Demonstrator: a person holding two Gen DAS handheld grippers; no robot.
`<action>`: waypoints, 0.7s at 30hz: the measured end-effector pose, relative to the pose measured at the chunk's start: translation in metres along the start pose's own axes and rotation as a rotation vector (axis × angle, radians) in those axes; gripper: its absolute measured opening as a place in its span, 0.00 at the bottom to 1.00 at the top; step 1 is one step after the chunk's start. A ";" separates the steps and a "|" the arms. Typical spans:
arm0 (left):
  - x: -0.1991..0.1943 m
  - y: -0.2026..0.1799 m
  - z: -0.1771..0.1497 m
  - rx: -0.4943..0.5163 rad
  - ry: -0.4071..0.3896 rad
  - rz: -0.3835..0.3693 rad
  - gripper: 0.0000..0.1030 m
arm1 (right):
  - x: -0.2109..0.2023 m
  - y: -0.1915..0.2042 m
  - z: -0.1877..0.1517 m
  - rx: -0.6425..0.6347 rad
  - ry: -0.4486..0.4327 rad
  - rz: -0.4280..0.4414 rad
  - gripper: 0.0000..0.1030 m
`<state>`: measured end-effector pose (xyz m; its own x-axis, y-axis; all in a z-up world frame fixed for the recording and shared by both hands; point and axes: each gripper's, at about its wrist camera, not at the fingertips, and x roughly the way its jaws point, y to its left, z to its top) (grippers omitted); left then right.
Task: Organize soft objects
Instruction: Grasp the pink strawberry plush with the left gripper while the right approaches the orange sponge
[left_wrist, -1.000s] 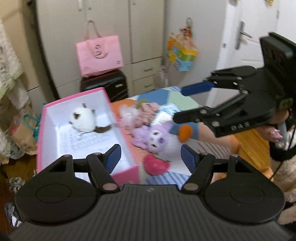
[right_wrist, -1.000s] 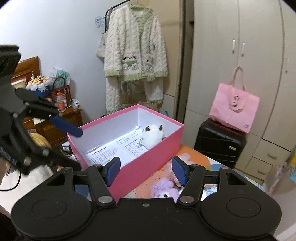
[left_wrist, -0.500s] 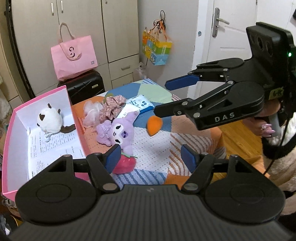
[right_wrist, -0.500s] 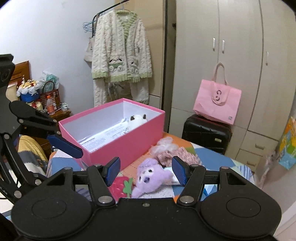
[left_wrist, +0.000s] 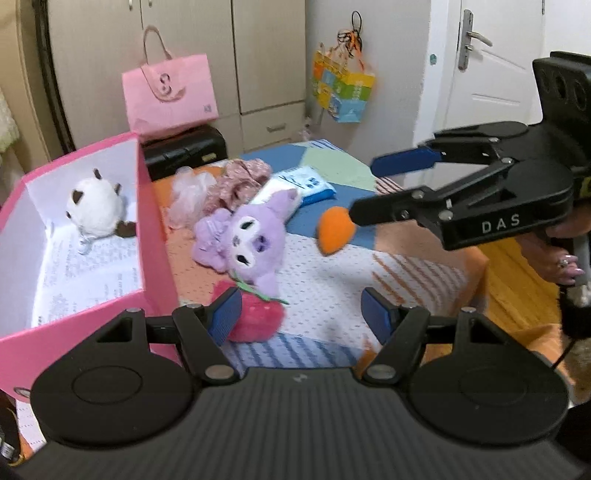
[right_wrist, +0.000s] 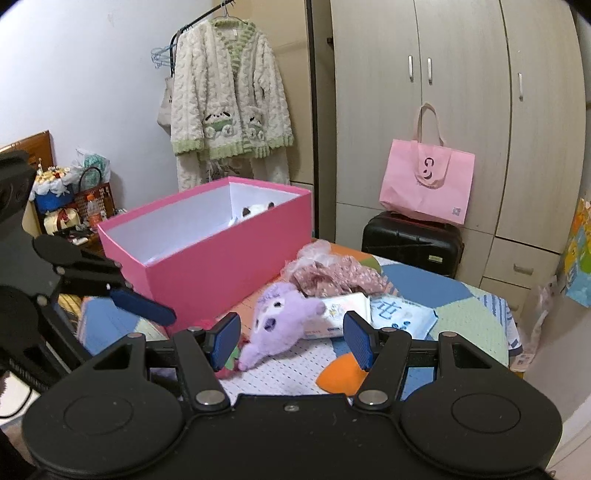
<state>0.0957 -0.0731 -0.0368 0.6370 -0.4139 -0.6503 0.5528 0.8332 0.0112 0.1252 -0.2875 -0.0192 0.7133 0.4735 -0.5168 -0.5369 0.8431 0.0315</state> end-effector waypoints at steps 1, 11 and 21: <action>0.000 -0.001 -0.001 0.007 -0.007 0.010 0.68 | 0.002 -0.002 -0.002 0.000 0.003 0.000 0.65; 0.026 -0.006 -0.012 -0.044 -0.001 0.104 0.68 | 0.029 -0.017 -0.022 0.037 0.027 -0.005 0.65; 0.049 -0.027 -0.020 -0.003 -0.029 0.322 0.68 | 0.049 -0.026 -0.033 0.052 0.057 -0.028 0.65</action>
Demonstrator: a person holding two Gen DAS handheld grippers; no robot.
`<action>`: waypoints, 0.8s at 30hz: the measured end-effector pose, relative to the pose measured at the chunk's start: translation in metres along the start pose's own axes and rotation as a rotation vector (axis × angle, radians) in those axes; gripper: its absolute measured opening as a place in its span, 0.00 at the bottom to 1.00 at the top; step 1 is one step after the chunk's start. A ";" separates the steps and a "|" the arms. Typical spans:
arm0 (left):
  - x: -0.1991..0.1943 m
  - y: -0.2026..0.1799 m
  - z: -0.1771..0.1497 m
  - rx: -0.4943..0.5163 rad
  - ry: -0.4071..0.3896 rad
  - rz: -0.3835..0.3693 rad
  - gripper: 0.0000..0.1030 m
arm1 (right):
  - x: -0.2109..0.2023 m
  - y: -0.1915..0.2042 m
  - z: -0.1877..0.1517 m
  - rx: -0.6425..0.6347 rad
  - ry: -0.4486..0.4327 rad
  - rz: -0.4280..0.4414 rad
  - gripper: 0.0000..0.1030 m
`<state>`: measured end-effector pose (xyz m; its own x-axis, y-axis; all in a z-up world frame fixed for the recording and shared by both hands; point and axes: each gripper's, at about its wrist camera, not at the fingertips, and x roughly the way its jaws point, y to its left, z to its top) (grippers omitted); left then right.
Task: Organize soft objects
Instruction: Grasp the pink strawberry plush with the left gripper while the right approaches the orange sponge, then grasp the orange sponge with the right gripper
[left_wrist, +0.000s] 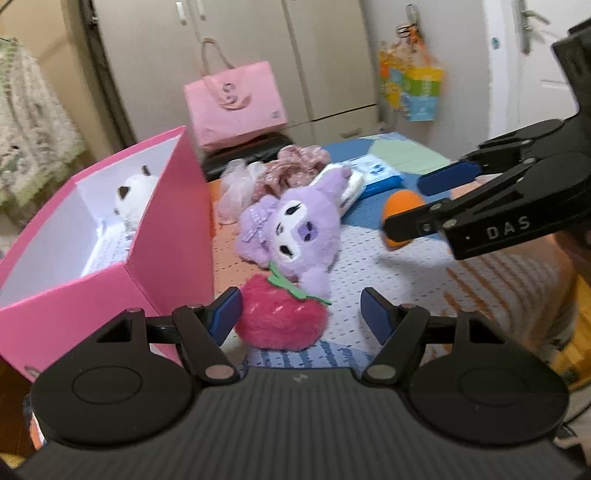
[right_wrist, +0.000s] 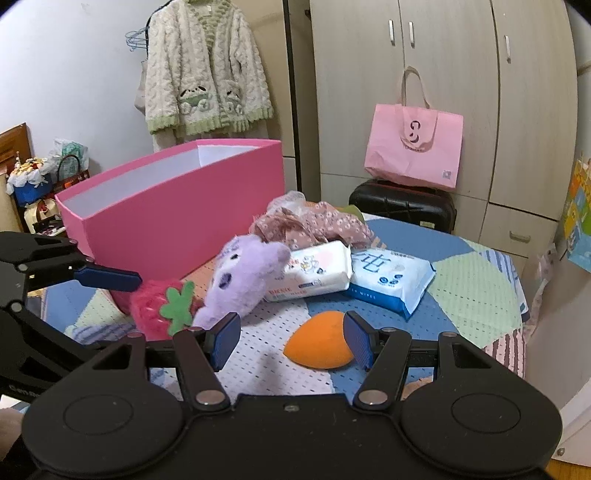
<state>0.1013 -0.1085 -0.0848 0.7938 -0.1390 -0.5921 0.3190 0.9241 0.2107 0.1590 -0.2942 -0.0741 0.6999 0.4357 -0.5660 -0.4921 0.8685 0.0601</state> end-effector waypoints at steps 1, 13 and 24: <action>0.004 -0.005 -0.001 0.001 0.013 0.028 0.68 | 0.002 -0.001 -0.001 0.001 0.002 -0.003 0.65; 0.022 -0.017 -0.007 -0.004 0.014 0.154 0.59 | 0.014 -0.004 -0.008 -0.040 0.001 -0.085 0.66; 0.024 -0.004 -0.008 -0.056 0.033 0.134 0.40 | 0.026 -0.012 -0.013 -0.020 0.024 -0.134 0.64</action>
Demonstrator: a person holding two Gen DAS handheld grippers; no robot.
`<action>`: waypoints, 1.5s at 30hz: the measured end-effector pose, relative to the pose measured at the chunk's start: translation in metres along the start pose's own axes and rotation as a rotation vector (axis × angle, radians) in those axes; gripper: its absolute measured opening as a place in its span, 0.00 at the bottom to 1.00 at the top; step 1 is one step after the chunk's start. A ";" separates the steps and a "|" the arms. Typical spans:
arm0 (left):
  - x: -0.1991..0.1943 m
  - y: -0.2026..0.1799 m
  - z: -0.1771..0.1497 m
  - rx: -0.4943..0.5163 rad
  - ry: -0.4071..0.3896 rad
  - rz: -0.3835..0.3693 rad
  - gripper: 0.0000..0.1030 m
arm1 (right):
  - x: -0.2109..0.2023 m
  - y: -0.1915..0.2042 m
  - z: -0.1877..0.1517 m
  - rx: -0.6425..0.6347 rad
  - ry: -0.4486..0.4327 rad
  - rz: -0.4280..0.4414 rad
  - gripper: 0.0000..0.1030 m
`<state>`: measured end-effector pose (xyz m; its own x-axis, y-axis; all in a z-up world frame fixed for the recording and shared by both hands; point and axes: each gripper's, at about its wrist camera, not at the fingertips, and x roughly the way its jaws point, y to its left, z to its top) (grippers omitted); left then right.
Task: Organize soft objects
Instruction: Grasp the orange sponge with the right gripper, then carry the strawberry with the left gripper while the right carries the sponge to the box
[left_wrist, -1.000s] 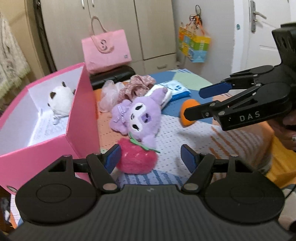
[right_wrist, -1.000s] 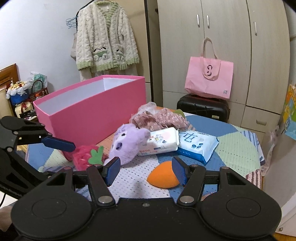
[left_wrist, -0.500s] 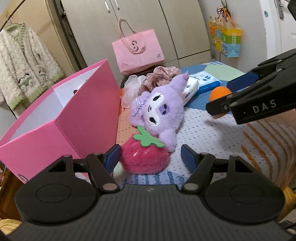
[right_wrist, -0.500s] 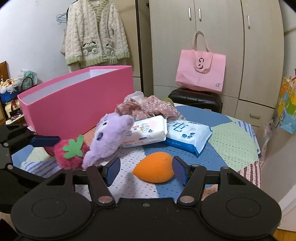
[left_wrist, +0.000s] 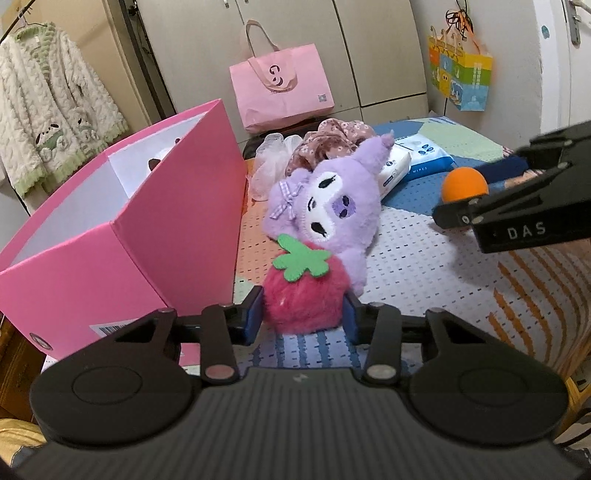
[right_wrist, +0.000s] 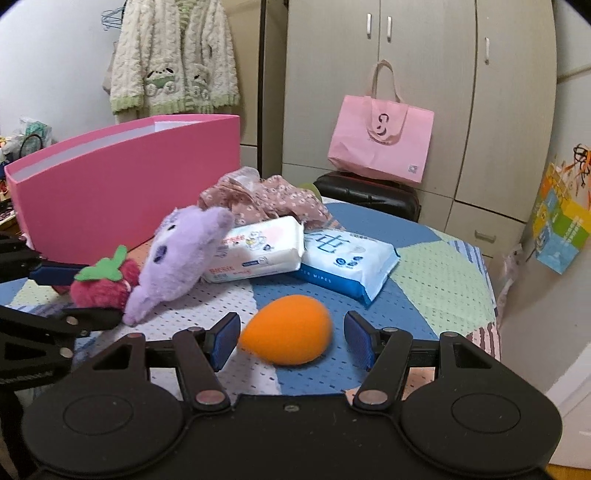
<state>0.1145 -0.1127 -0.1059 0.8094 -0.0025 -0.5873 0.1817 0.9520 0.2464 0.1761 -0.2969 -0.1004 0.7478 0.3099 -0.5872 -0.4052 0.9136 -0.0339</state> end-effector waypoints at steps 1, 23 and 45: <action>-0.001 0.000 0.000 0.010 -0.001 0.000 0.40 | 0.001 0.000 -0.001 -0.006 0.019 0.014 0.52; -0.026 0.015 -0.001 -0.036 -0.010 -0.187 0.41 | -0.040 0.015 -0.018 0.050 -0.036 0.005 0.50; -0.014 0.019 0.001 -0.082 0.026 -0.314 0.47 | -0.042 0.016 -0.015 0.056 -0.029 0.006 0.50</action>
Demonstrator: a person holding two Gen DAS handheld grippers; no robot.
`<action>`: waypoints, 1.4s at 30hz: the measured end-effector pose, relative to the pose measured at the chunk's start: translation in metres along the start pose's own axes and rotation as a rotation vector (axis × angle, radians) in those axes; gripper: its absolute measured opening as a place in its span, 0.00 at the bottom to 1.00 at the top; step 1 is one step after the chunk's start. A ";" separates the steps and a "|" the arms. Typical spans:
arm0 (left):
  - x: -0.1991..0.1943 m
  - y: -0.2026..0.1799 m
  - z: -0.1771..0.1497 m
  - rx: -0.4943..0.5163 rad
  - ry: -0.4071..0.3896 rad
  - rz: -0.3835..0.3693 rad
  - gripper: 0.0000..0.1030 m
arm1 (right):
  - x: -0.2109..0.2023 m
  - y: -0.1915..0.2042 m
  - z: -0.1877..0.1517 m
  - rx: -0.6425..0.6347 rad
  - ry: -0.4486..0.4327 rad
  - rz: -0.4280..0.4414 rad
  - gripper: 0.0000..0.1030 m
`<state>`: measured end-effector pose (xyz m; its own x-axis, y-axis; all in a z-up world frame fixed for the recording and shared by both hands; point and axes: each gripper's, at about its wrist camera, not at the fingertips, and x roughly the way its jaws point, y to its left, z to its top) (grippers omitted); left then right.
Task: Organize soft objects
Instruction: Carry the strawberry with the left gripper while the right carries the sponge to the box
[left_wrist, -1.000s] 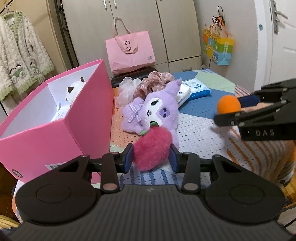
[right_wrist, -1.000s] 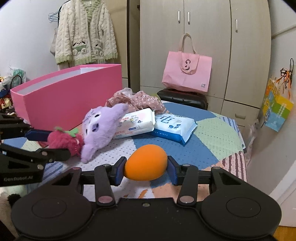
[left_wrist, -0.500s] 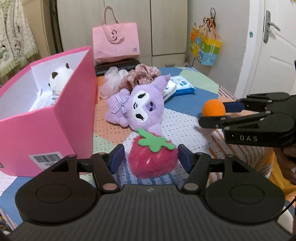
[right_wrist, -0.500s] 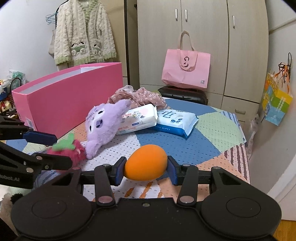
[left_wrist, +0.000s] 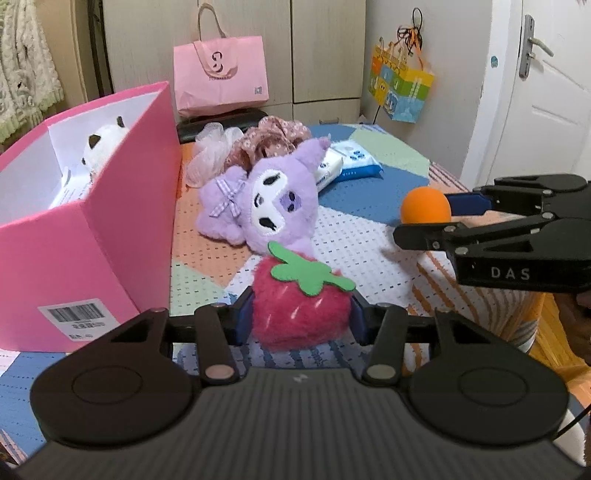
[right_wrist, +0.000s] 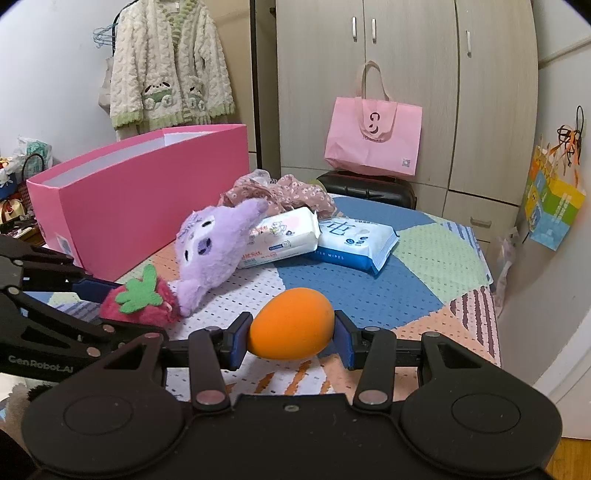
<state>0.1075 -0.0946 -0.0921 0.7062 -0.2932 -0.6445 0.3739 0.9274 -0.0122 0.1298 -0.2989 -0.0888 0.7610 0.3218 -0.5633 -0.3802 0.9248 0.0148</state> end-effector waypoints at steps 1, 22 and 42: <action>-0.003 0.001 0.001 0.001 -0.003 -0.003 0.47 | -0.002 0.001 0.001 0.002 -0.002 0.002 0.50; -0.059 0.040 0.013 -0.013 0.173 -0.163 0.47 | -0.030 0.033 0.027 0.106 0.102 0.314 0.50; -0.135 0.127 0.074 -0.015 -0.063 -0.042 0.47 | -0.015 0.089 0.140 -0.042 -0.030 0.382 0.51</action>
<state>0.1039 0.0456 0.0497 0.7265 -0.3451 -0.5942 0.3952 0.9173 -0.0496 0.1576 -0.1933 0.0365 0.5747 0.6483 -0.4994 -0.6602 0.7279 0.1850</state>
